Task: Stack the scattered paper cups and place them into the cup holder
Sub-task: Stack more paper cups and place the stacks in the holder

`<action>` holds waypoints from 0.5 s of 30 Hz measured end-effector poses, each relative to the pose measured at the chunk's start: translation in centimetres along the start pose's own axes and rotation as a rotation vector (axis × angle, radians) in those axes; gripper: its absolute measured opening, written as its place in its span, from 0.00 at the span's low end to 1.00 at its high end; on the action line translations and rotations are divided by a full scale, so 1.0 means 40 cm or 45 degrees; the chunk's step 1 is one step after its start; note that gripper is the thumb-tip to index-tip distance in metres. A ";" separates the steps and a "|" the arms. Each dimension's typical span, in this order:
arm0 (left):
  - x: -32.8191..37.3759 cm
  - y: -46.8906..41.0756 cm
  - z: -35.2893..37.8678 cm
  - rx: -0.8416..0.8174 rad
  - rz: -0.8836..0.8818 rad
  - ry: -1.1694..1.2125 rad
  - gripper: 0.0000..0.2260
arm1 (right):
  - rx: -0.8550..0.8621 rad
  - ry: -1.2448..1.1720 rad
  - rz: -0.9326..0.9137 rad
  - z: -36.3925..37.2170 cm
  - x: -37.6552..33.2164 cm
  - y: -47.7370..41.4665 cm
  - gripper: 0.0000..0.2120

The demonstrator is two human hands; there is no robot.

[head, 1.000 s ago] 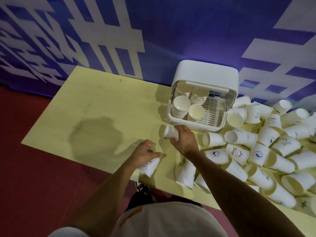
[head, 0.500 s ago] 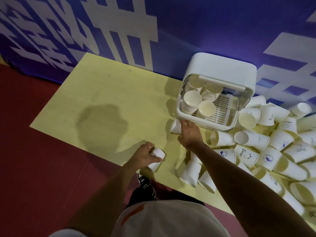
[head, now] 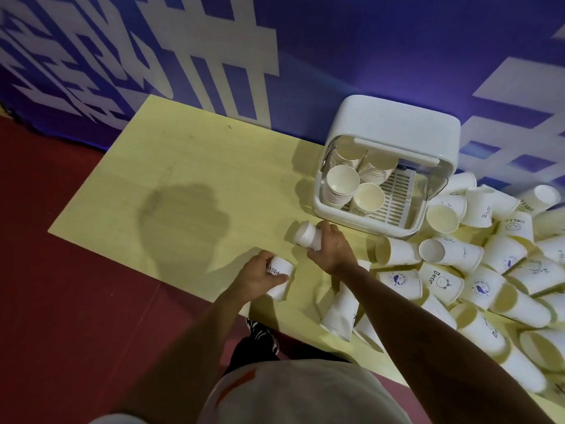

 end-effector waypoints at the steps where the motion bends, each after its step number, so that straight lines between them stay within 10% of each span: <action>1: 0.009 -0.007 -0.008 0.026 0.003 -0.012 0.24 | -0.015 -0.100 0.020 -0.009 0.002 0.000 0.28; 15: 0.183 -0.130 0.003 0.095 0.136 0.069 0.28 | 0.114 -0.803 0.185 -0.226 0.105 0.056 0.31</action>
Point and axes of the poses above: each hand's wrist, its own y-axis away from the middle knuckle, its own z-axis out of the palm, x = y × z, the point moved 5 cm from there along -y, towards the middle knuckle, and after that the axes turned 14 degrees about z, right-handed, at the moved point
